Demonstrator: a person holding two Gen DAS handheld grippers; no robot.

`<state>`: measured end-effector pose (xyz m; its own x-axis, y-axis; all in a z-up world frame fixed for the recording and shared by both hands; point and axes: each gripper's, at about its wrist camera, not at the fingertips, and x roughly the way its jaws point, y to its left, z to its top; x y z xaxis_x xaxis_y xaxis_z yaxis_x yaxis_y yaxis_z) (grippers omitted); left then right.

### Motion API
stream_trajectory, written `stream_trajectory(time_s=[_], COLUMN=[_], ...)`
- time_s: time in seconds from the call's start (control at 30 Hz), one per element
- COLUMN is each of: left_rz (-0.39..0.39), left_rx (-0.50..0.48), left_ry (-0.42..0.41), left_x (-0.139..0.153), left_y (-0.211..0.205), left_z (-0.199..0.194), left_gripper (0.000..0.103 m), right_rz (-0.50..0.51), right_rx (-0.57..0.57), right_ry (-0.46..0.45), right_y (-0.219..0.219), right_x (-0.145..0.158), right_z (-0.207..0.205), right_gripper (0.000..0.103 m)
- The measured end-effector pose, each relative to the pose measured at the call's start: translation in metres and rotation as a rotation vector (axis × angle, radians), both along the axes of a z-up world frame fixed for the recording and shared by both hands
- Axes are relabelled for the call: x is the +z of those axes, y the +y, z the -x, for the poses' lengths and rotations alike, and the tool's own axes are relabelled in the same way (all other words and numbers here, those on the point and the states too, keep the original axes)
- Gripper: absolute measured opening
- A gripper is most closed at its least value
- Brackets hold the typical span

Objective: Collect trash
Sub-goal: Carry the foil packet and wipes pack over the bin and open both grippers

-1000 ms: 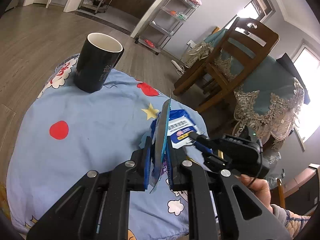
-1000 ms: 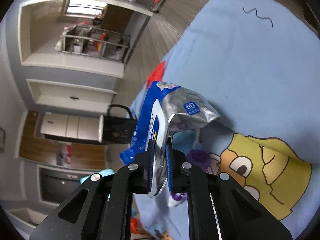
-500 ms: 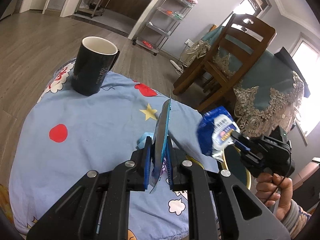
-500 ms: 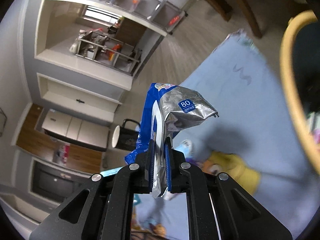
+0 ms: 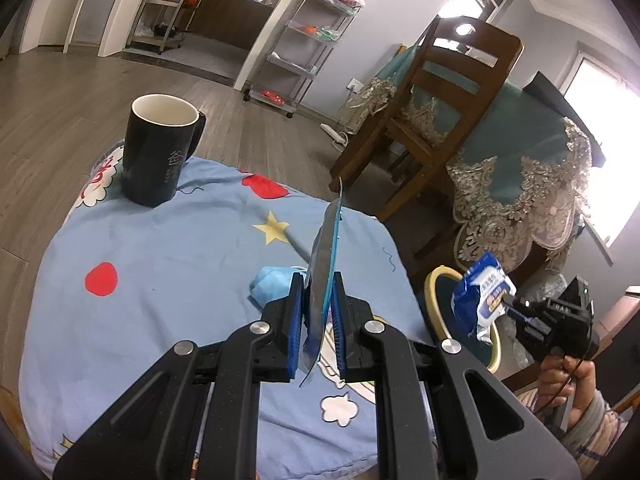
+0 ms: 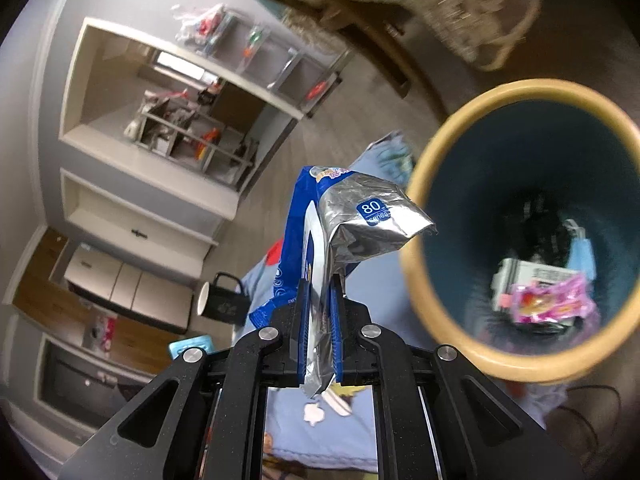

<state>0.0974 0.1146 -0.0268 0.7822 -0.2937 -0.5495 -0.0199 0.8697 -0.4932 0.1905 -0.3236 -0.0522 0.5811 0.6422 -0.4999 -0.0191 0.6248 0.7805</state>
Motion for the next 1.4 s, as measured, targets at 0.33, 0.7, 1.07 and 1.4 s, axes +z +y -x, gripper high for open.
stream_trajectory(time_s=[0.33,0.7,1.07,1.4], left_rz=[-0.004,-0.007,0.012,-0.027], left_rx=[-0.098,-0.310,-0.414,-0.430], left_ry=[0.007,0.008,0.073,0.169], left_x=[0.010,0.027,0.010,-0.025], left_y=[-0.041,-0.154,-0.260,-0.315], left_z=[-0.008,-0.048,-0.105,-0.142], left_gripper=[0.013,0.013,0.013,0.013], right_rz=[-0.012,-0.014,-0.023,-0.007], right_rx=[-0.115,-0.211,-0.265,-0.299], right_ry=[0.003,0.030,0.028,0.063], right_y=[-0.055,-0.084,-0.097,-0.104], right_x=[-0.009,-0.030,-0.038,-0.051], right_z=[0.026,0.041,0.039,0.031], right_gripper=[0.011,0.011,0.011,0.011])
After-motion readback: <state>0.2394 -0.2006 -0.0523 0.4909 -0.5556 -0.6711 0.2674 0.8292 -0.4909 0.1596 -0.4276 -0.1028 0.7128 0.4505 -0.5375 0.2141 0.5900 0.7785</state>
